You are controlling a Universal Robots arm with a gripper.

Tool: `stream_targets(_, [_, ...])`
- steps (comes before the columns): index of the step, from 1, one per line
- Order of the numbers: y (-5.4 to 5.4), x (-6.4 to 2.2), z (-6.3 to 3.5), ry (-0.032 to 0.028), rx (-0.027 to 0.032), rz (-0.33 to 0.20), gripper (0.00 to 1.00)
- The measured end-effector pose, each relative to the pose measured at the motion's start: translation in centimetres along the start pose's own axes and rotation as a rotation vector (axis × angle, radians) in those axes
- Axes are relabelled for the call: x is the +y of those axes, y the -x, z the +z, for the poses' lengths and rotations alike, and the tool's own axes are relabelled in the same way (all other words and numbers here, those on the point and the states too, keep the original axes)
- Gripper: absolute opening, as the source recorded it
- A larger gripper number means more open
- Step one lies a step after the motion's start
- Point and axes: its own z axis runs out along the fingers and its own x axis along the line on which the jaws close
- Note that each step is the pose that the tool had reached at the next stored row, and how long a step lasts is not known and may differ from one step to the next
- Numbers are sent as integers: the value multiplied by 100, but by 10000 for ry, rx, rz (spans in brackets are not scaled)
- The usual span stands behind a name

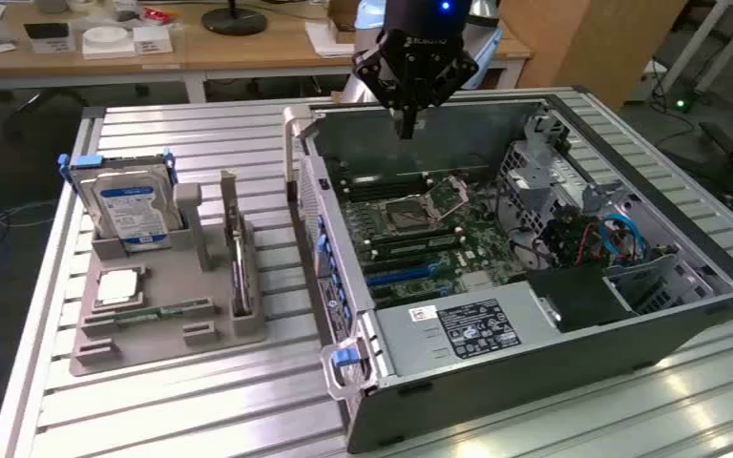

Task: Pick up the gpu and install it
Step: 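Reach for the gpu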

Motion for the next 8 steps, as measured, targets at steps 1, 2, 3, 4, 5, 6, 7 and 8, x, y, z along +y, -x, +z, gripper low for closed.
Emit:
stream_targets(1, [0, 0, 0, 0, 0, 0, 11])
stream_targets(2, [0, 0, 0, 0, 0, 1, 11])
stream_targets(3, [0, 0, 0, 0, 0, 0, 11])
stream_targets(4, [-1, 0, 0, 0, 0, -1, 11])
stream_targets(5, [-3, 0, 0, 0, 0, -1, 11])
stream_targets(6, [-7, 0, 0, 0, 0, 1, 11])
stream_targets(7, [-11, -1, 0, 0, -1, 2, 11])
stream_targets(8, [-15, -1, -1, -1, 0, 1, 11])
